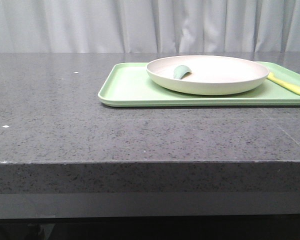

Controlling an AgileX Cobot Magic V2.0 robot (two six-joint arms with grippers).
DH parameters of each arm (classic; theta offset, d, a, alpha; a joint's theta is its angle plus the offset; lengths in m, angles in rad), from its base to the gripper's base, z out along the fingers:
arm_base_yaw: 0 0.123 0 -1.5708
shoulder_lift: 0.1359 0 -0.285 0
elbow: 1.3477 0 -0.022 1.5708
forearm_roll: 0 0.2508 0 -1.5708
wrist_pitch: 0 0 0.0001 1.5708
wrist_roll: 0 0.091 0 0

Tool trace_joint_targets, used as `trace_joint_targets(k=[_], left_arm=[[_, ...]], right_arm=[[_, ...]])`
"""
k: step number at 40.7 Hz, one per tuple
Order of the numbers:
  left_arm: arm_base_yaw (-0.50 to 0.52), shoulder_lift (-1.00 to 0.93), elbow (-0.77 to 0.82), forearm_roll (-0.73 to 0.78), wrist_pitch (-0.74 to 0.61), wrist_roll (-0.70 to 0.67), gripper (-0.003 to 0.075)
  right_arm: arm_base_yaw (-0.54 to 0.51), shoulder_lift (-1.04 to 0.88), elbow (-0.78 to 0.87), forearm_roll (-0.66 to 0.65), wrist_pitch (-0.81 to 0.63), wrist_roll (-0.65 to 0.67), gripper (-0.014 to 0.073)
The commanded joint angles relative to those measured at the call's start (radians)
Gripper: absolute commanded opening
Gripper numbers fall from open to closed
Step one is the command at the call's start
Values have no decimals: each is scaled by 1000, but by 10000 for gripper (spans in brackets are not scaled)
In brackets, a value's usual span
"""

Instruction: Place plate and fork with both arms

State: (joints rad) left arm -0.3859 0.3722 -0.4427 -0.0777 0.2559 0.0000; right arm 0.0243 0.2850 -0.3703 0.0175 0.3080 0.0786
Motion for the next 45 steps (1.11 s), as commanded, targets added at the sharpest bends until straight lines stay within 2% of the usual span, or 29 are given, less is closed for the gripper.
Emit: trace_joint_targets(k=[1,11,18,34,45], left_arm=[[1,4,-29,-5,-89,0,-18],[1,4,-16,-5,-98,0,-18],[13,-61,135,2,-250,0,-18],[231,-371,430,4,-276,0,-18],[320,-400,451,2,-226,0,-18]], right_arm=[[2,7,-27,-6,-86,-10,-68],[2,7,-27,-6,-86,-10,-68],[2,7,-27,-6,-86,-10,-68],[2,7,-27,-6,-86,-10,-68],[2,7,-27,-6,-86,-10,-68]])
